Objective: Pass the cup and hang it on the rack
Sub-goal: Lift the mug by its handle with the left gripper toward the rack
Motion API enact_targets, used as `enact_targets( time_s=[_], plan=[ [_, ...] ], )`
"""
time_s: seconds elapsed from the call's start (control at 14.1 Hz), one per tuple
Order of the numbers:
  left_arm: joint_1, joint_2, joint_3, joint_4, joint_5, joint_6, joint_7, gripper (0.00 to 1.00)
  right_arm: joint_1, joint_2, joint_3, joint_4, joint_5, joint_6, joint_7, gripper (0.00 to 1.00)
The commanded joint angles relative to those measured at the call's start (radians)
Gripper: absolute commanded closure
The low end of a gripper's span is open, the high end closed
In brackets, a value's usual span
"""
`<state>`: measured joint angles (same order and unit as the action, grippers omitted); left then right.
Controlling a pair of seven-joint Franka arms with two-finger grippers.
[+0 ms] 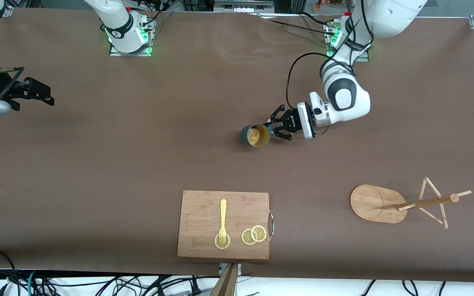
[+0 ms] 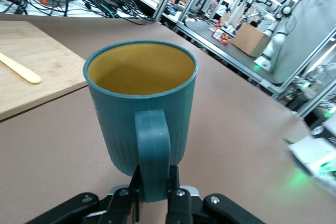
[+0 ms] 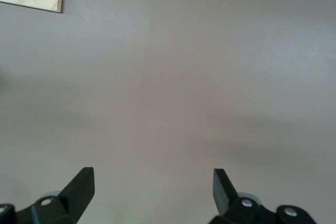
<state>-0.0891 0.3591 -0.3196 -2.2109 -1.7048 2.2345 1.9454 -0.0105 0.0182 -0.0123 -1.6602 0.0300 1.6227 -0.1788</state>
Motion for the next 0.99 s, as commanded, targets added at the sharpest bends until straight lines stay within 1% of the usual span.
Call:
enact_targets(
  time_s=[0.0,0.07,0.14,0.28,0.43,0.57,0.78,0.92],
  plan=[
    [0.095,-0.121,0.023,-0.027,0.213,-0.143,-0.268,1.00,-0.006,0.006,0.006,0.022,-0.004,-0.017,-0.011,0.00],
    [0.107,-0.140,0.069,-0.024,0.267,-0.215,-0.331,1.00,-0.006,0.006,0.006,0.022,-0.002,-0.017,-0.011,0.00],
    [0.109,-0.147,0.130,-0.024,0.290,-0.305,-0.382,1.00,-0.006,0.006,0.006,0.022,-0.004,-0.017,-0.011,0.00],
    [0.107,-0.146,0.262,-0.023,0.297,-0.486,-0.459,1.00,-0.006,0.006,0.006,0.022,-0.002,-0.017,-0.011,0.00],
    [0.107,-0.147,0.371,-0.019,0.325,-0.635,-0.552,1.00,-0.006,0.006,0.006,0.022,-0.002,-0.017,-0.011,0.00],
    [0.114,-0.150,0.463,0.002,0.396,-0.722,-0.626,1.00,-0.005,0.006,0.006,0.022,-0.002,-0.018,-0.011,0.00],
    [0.149,-0.150,0.548,0.004,0.407,-0.823,-0.733,1.00,-0.005,0.006,0.006,0.022,-0.002,-0.018,-0.011,0.00],
    [0.155,-0.149,0.614,0.032,0.407,-0.877,-0.845,1.00,-0.005,0.006,0.006,0.022,-0.002,-0.018,-0.011,0.00]
  ],
)
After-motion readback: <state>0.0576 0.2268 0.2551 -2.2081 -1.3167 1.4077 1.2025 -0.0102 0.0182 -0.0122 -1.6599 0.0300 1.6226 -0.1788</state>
